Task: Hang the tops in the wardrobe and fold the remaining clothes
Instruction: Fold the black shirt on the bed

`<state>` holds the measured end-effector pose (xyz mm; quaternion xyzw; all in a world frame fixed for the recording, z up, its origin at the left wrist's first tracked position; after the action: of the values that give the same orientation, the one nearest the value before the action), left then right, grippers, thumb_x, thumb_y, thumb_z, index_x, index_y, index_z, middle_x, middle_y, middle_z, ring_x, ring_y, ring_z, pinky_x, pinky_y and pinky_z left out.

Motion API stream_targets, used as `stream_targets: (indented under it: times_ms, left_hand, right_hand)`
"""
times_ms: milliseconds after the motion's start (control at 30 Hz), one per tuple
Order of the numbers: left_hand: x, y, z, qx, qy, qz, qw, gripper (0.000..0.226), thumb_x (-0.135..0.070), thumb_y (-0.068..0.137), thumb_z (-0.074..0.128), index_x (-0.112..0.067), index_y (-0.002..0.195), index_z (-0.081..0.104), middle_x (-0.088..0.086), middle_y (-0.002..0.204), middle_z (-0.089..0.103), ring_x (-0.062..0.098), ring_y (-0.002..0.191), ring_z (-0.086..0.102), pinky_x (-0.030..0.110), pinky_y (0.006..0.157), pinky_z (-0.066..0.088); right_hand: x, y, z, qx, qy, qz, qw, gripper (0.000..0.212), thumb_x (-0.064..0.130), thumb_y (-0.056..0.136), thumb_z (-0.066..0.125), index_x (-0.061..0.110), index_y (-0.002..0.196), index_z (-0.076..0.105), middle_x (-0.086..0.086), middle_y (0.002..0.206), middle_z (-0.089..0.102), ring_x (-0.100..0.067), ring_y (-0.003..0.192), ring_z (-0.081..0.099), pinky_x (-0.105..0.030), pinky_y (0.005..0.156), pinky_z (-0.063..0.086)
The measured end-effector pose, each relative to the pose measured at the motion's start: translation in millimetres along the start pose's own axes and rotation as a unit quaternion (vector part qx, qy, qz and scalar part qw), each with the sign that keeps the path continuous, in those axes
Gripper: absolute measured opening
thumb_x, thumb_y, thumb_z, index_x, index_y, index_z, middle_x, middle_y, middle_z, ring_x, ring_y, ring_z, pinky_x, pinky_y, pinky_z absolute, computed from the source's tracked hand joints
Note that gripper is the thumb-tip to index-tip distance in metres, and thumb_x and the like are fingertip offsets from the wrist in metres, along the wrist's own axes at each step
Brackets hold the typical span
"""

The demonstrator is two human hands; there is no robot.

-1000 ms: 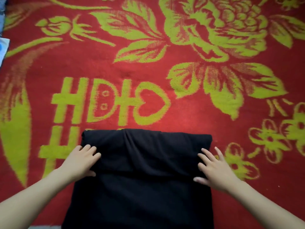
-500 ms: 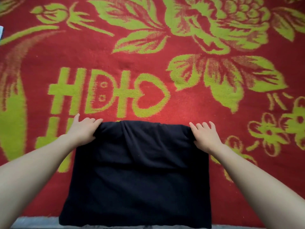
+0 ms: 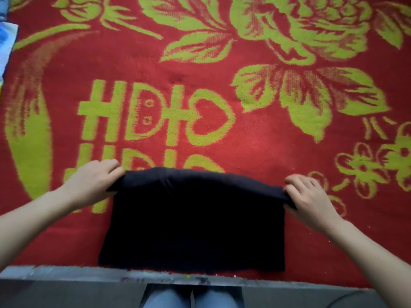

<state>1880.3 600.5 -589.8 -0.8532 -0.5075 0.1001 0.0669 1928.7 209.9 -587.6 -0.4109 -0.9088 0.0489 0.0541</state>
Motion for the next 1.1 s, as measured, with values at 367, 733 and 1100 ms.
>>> stream_targets:
  times_ms: [367, 733, 1100]
  left_hand:
    - [-69, -120, 114, 0.174, 0.036, -0.050, 0.983, 0.072, -0.003, 0.011, 0.084, -0.008, 0.083, 0.073, 0.025, 0.092, 0.068, 0.033, 0.063, 0.064, 0.035, 0.049, 0.045]
    - [-91, -95, 120, 0.199, -0.013, -0.186, 0.962, 0.064, -0.040, 0.070, 0.073, -0.006, 0.123, 0.062, 0.027, 0.131, 0.051, 0.048, 0.113, 0.053, 0.061, 0.081, 0.046]
    - [-74, -111, 166, 0.336, -0.053, -0.246, 0.908, 0.076, -0.058, 0.093, 0.036, -0.038, 0.146, -0.015, -0.002, 0.155, -0.024, 0.028, 0.145, 0.003, 0.039, 0.111, 0.023]
  right_hand:
    - [85, -130, 89, 0.245, 0.017, 0.055, 0.968, 0.046, 0.026, 0.020, 0.091, 0.011, 0.057, 0.067, -0.016, 0.088, 0.072, -0.033, 0.087, 0.070, -0.045, 0.065, 0.055]
    - [45, -157, 133, 0.133, 0.358, 0.613, 0.692, 0.089, 0.026, 0.082, 0.070, 0.014, 0.150, 0.013, -0.013, 0.154, 0.021, -0.034, 0.138, 0.025, -0.049, 0.108, 0.027]
    - [33, -158, 119, 0.094, 0.520, 0.616, 0.583, 0.013, 0.002, 0.079, 0.070, 0.006, 0.067, 0.067, -0.015, 0.080, 0.070, -0.023, 0.072, 0.062, -0.034, 0.061, 0.046]
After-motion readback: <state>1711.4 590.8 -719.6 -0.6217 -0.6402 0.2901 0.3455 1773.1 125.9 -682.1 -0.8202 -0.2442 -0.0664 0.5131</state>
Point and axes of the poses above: each hand's wrist, its own y-axis towards the middle knuckle, its own z-axis out of the palm, x = y × z, the point moved 8 cm from there along y, towards the middle knuckle
